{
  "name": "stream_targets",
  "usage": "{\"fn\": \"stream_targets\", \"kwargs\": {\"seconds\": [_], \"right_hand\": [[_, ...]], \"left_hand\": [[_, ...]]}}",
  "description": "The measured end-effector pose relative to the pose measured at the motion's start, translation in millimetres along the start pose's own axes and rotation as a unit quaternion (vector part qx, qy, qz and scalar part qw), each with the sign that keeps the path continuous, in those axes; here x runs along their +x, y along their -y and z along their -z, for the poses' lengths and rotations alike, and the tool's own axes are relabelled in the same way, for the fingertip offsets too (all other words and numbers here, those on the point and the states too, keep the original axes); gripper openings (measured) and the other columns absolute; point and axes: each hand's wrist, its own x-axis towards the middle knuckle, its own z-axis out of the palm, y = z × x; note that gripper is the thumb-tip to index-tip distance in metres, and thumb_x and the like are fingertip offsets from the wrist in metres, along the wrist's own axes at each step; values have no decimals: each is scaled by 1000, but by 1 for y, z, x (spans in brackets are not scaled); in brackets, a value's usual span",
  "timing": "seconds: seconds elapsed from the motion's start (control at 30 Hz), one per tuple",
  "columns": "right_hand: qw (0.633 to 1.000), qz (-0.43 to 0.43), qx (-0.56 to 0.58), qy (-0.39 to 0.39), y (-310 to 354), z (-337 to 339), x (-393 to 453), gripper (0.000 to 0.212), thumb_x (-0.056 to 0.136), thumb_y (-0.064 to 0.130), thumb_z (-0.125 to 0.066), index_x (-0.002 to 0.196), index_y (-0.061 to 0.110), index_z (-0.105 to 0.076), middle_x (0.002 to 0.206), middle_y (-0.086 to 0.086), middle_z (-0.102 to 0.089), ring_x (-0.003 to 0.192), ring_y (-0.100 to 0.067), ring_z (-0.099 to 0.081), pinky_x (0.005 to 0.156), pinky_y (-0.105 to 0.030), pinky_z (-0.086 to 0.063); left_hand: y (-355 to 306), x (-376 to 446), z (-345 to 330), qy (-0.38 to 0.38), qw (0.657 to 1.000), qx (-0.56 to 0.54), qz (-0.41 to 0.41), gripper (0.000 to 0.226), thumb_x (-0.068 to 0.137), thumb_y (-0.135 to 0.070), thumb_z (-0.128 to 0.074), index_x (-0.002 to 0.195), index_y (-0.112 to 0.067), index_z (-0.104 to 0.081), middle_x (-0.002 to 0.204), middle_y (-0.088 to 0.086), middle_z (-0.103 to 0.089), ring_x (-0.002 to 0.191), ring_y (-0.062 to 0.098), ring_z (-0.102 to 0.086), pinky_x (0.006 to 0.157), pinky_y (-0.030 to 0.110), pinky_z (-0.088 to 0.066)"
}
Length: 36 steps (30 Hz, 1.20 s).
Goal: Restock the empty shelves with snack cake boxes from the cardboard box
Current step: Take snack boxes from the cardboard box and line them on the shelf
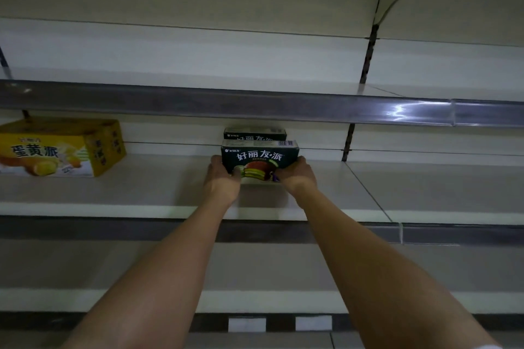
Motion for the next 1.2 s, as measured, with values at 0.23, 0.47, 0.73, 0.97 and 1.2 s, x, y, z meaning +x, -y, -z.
{"fn": "stream_targets", "kwargs": {"seconds": [0.23,0.47,0.73,0.97,1.2], "right_hand": [[1000,11,23,-12,1,-24,39,51,83,31,-64,126,6,-51,123,-15,-59,109,-31,-58,89,-38,-49],[997,8,72,-16,-1,-30,56,46,81,22,-65,122,3,-56,115,-15,-65,104,-29,-61,82,-34,-49],[998,15,64,-23,4,-36,63,44,83,19,-63,122,3,-54,118,-16,-64,106,-32,-60,93,-43,-50],[998,19,40,-34,5,-37,55,47,85,22,-61,125,1,-49,123,-17,-60,112,-33,-57,91,-38,-48],[999,14,43,-27,6,-32,47,46,88,21,-59,127,0,-45,128,-19,-55,116,-33,-53,95,-40,-45]], "left_hand": [[16,35,-10,18,999,-24,-21,39,96,-23,-52,129,-5,-40,126,18,-54,110,35,-55,84,35,-43],[19,51,-18,46,997,-51,-42,42,97,-23,-51,133,-6,-39,130,17,-50,113,32,-52,82,27,-37],[25,64,-18,69,995,-54,-57,49,95,-24,-54,139,-11,-38,135,15,-48,120,30,-49,90,29,-38],[23,61,-18,60,996,-33,-64,50,94,-19,-56,140,-10,-39,133,18,-46,114,32,-51,90,31,-40],[20,58,-17,65,997,-19,-47,55,95,-19,-53,144,-9,-32,136,20,-42,119,34,-49,93,33,-39]]}}
